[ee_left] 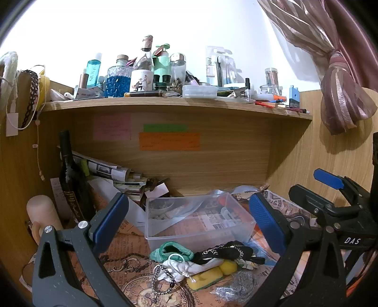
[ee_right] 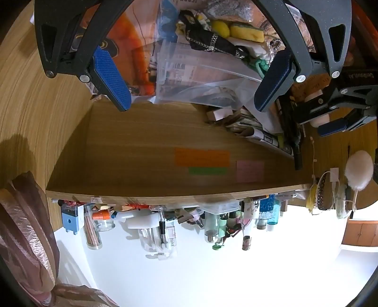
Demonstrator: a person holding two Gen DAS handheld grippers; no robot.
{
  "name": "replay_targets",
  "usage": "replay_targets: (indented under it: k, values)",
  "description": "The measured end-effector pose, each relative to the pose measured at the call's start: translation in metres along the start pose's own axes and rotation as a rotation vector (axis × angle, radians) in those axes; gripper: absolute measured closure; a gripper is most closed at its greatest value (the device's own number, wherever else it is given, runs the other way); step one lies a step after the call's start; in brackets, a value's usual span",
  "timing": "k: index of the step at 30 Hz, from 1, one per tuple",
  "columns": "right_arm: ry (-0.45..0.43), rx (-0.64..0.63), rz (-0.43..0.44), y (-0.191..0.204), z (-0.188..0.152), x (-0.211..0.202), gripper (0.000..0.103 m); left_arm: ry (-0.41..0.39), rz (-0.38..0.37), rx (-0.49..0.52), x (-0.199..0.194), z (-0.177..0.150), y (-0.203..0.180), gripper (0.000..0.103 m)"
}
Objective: Organize soft objects
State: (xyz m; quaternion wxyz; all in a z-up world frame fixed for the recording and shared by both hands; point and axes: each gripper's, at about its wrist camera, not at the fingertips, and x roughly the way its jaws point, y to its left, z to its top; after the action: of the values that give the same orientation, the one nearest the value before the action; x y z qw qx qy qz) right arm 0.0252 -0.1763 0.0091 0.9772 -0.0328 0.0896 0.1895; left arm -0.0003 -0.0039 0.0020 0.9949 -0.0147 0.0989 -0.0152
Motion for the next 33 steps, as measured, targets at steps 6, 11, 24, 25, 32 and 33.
replay_targets:
  k: [6, 11, 24, 25, 32, 33]
  values:
    - [0.0, 0.007, 0.002, -0.002, 0.0001, 0.0014, 0.0, -0.005, 0.001, 0.002, 0.0001, -0.0001, -0.0009, 0.0]
    - [-0.001, 0.008, 0.0, -0.0013, 0.0004, 0.0009, 0.0, -0.004, 0.0, 0.002, 0.0006, -0.0004, -0.0012, 0.0]
    - [-0.005, 0.018, 0.008, -0.0011, -0.0021, 0.0004, 0.0, -0.005, -0.002, 0.0, 0.0012, -0.0012, -0.0019, 0.0]
    - [-0.004, 0.017, 0.007, -0.0011, -0.0019, 0.0006, 0.0, -0.003, -0.002, 0.001, 0.0013, -0.0011, -0.002, 0.0]
    - [0.001, 0.023, 0.008, -0.0013, -0.0022, 0.0016, 0.0, 0.0, -0.002, 0.002, 0.0017, -0.0016, -0.0026, 0.0]
    - [0.0, 0.023, 0.008, -0.0013, -0.0023, 0.0015, 0.0, -0.001, -0.001, 0.002, 0.0021, -0.0015, -0.0032, 0.0]
